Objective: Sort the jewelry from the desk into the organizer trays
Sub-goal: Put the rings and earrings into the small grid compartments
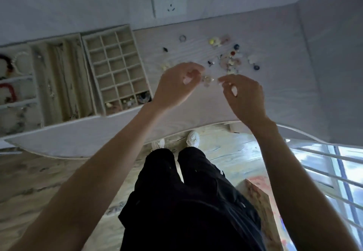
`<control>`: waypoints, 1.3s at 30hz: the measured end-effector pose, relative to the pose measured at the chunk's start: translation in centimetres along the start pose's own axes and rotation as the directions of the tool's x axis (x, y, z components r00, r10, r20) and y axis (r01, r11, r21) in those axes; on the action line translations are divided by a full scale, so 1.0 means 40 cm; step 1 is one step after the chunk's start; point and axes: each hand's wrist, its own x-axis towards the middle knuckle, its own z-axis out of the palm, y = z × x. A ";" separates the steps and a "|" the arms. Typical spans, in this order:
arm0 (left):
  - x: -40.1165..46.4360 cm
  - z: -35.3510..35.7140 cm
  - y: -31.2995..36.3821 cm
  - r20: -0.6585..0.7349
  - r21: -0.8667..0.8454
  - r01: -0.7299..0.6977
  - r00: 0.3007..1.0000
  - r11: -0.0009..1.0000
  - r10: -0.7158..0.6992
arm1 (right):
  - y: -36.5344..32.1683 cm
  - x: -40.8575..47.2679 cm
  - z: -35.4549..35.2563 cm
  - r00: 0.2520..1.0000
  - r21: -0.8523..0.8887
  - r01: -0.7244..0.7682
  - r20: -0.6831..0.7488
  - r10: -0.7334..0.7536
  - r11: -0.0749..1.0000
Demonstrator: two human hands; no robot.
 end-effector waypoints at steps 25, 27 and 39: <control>0.273 0.256 -0.016 0.113 0.822 -0.150 0.989 0.550 0.100 | 0.284 0.169 0.051 0.980 -0.177 0.153 -0.096 -0.172 0.972; 0.261 0.246 -0.004 0.102 0.805 -0.150 0.988 0.574 0.115 | 0.260 0.170 0.056 0.983 -0.067 0.176 -0.032 -0.179 0.982; -0.017 0.035 0.052 -0.202 0.249 0.107 0.978 0.962 -0.057 | -0.002 0.081 0.067 0.959 0.774 -0.187 0.278 -0.058 0.605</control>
